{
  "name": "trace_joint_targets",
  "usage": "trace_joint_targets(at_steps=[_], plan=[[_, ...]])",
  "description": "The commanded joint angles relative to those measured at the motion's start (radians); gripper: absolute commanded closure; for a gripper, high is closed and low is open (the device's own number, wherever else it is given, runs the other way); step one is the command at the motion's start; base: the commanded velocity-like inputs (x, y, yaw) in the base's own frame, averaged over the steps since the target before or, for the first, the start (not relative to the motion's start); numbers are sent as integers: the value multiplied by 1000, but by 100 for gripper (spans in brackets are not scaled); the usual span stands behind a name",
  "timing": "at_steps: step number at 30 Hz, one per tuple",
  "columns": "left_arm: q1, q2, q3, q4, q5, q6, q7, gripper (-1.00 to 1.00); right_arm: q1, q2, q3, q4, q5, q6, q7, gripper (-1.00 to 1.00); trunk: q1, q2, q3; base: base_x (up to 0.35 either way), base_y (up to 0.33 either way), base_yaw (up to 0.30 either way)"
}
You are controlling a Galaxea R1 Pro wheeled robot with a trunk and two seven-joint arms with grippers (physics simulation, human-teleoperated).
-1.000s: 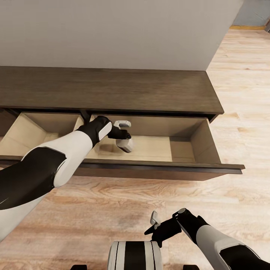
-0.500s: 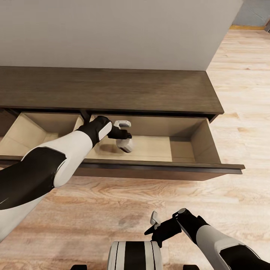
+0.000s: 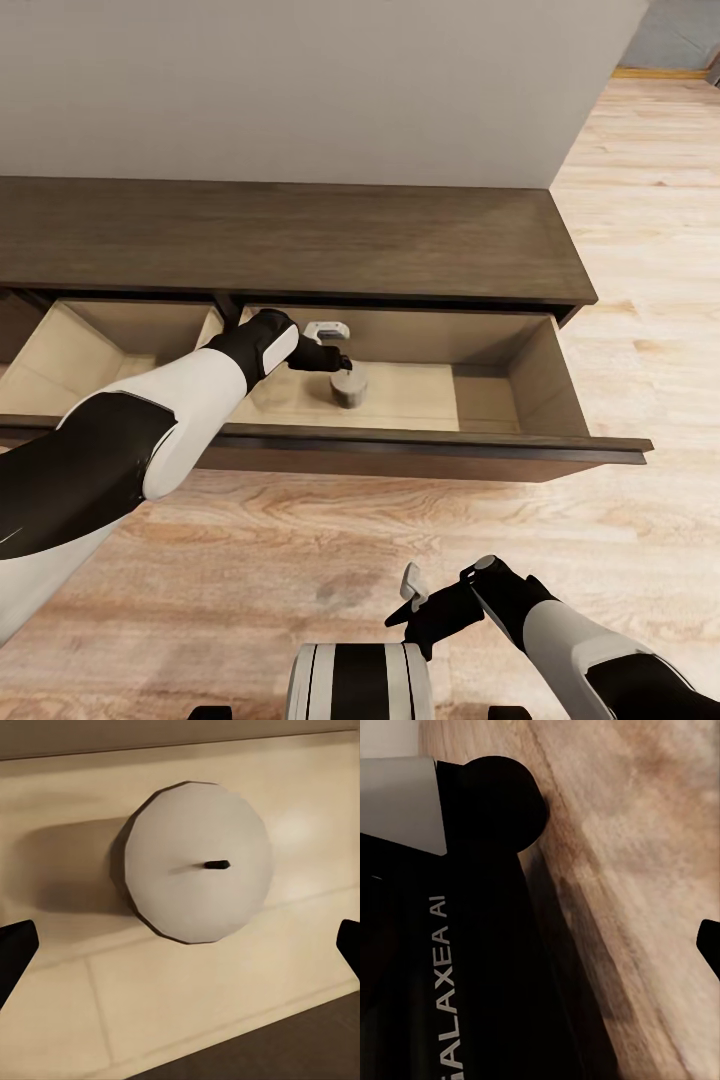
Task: Place each of the two pumpkins and all three candles from the living room inside a cabinet in the living room (use any cabinet), then make sure every cabinet is closed, and position the cauldron so it is next to a table in the living room.
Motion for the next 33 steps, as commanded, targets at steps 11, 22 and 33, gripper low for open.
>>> trace_joint_targets(at_steps=[11, 22, 33], plan=[[-1, 0, -8, 8, 6, 6, -7, -100, 0, 0, -4, -2, 6, 8, 4, -100, -2, 1, 15, 0, 0, 0], [-1, 0, -10, 9, -2, 153, -159, -100, 0, 0, -4, -2, 6, 9, 4, -100, -2, 1, 15, 0, 0, 0], [-1, 0, -10, 9, -5, 170, -234, -100, 0, 0, -4, -2, 6, 8, 4, -100, -5, 2, 38, 0, 0, 0]])
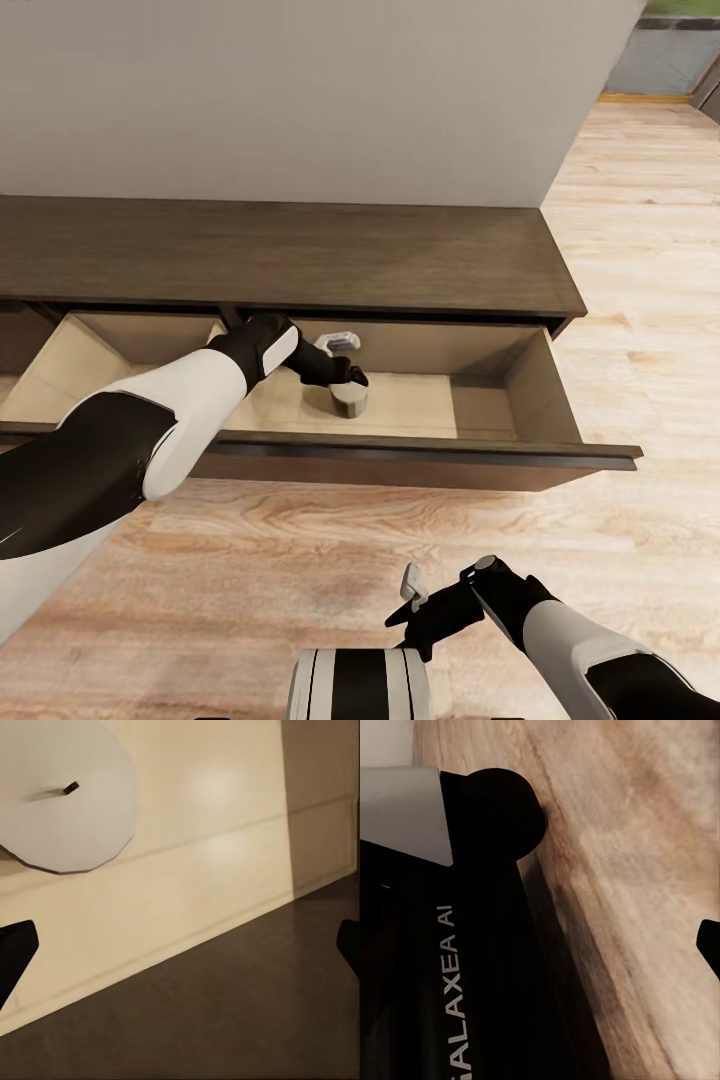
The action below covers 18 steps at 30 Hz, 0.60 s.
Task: Place each of the two pumpkins and all three candles from the living room inside a cabinet in the living room (use any cabinet), then make sure every cabinet is closed, and position the cauldron so it is next to a table in the living room.
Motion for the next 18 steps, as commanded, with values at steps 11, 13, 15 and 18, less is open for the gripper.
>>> trace_joint_targets(at_steps=[11, 13, 15, 18], plan=[[-1, 0, -9, 0, 4, 2, -164, -100, 0, 0, -4, -2, 6, 9, -2, -100, -4, 2, 34, 0, 0, 0], [-1, 0, -9, 0, 4, 2, -189, -100, 0, 0, -4, -2, 6, 9, -2, -100, -5, 2, 38, 0, 0, 0], [-1, 0, -9, 0, 4, 2, -224, -100, 0, 0, -4, -2, 6, 9, -2, -100, -5, 2, 38, 0, 0, 0], [-1, 0, -9, 0, 4, 2, -302, -100, 0, 0, -4, -2, 6, 9, -2, -100, -5, 2, 38, 0, 0, 0]])
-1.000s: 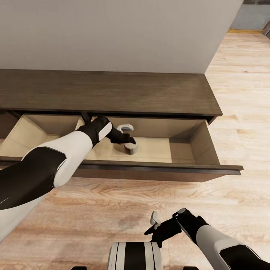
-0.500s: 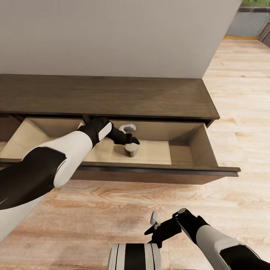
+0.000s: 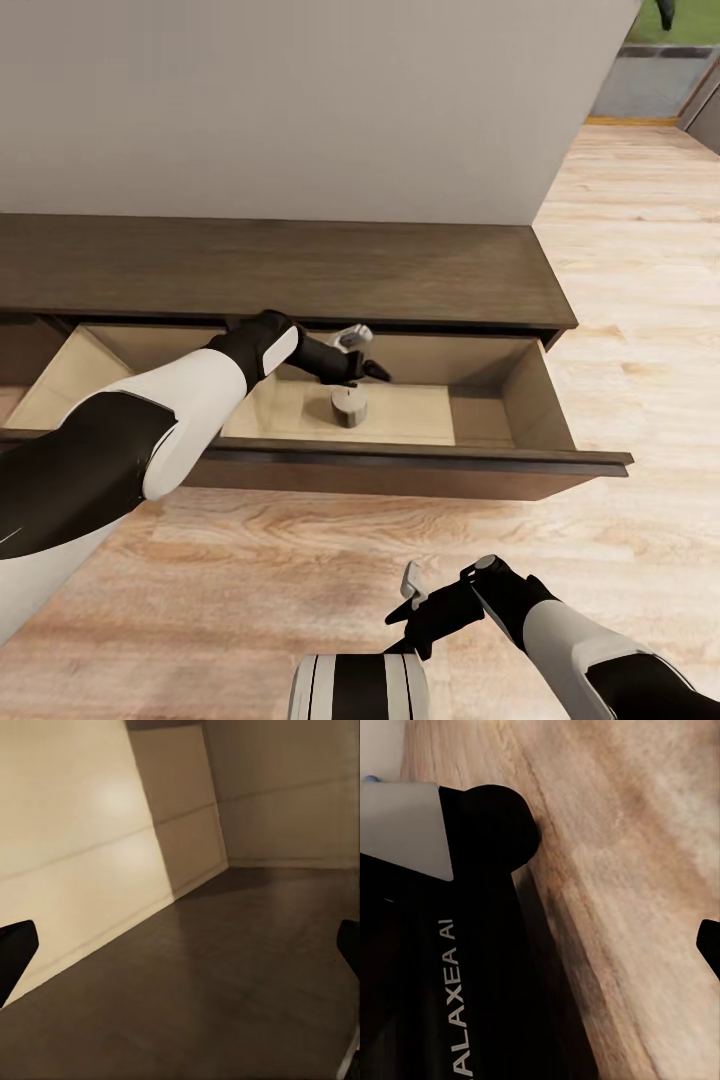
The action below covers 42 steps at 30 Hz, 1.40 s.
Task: Place each of the two pumpkins and all three candles from the living room inside a cabinet in the living room (use any cabinet), then make sure every cabinet is closed, and position the cauldron so it is next to a table in the living room.
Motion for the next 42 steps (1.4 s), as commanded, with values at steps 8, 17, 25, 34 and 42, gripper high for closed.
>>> trace_joint_targets(at_steps=[8, 17, 25, 34, 42], plan=[[-1, 0, -9, -1, 8, 4, -131, -100, 1, 0, 10, -1, 3, 8, 7, -100, -3, 1, 26, 0, 0, 0], [-1, 0, -9, -3, 10, -4, -276, -100, 1, 0, 10, -1, 3, 8, 7, -100, -7, 3, 61, 0, 0, 0], [-1, 0, 0, -43, 29, -14, -364, -100, 1, -5, 7, -1, -4, 4, 5, -100, -10, 5, 80, 0, 0, 0], [-1, 0, 0, -141, 95, -24, -330, -100, 1, -8, 5, 28, -10, -42, -47, -100, -13, 6, 108, 0, 0, 0], [-1, 0, -3, -150, 96, -26, -248, -100, 1, -7, 5, 41, -25, -68, -66, -100, -13, 6, 108, 0, 0, 0]])
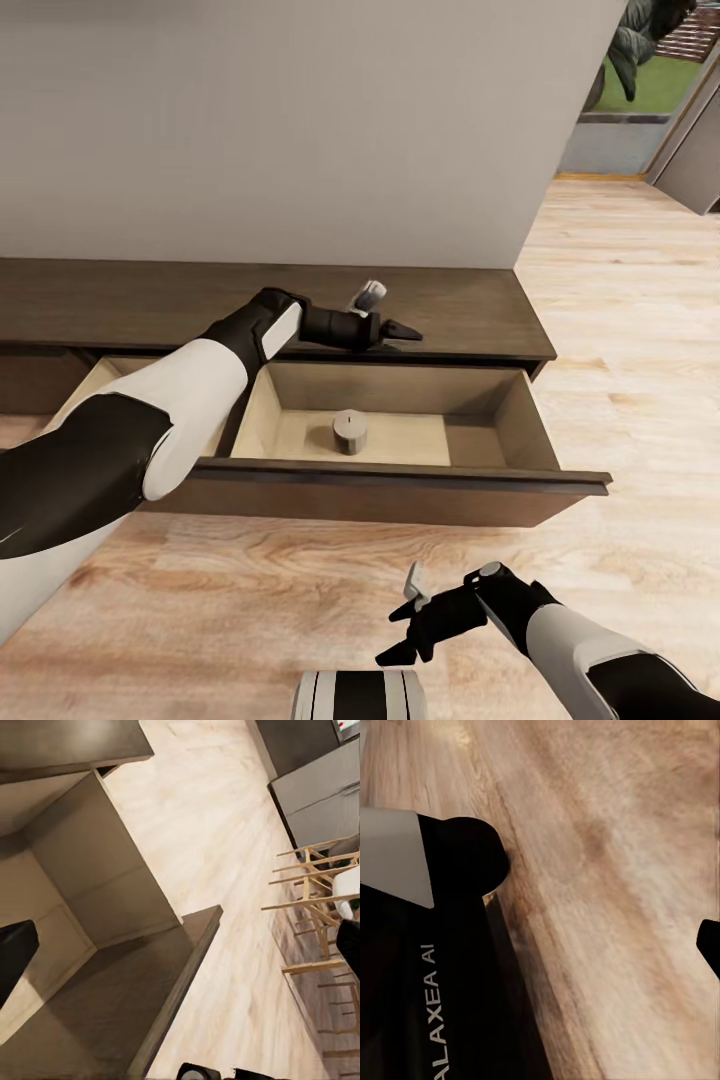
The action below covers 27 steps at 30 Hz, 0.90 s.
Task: Place each of the two pumpkins and all three candles from the living room inside a cabinet in the living room (use any cabinet), then make sure every cabinet is closed, and position the cauldron so it is next to a table in the living room.
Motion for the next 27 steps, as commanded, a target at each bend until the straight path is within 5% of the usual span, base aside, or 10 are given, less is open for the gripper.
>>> trace_joint_targets(at_steps=[1, 5, 27], plan=[[-1, 0, -3, -1, 3, 5, 41, -100, 0, -1, 2, 3, -13, -13, -5, -100, 0, 0, -1, 0, 0, 0], [-1, 0, -7, -2, 1, 3, 112, -100, 0, -6, 0, 9, -57, -41, -15, -100, -1, 0, 3, 0, 0, 0], [-1, 0, -10, 34, -6, 1, 154, -100, 0, -9, -2, 25, -88, -45, -26, -100, -8, 4, 65, 0, 0, 0]])
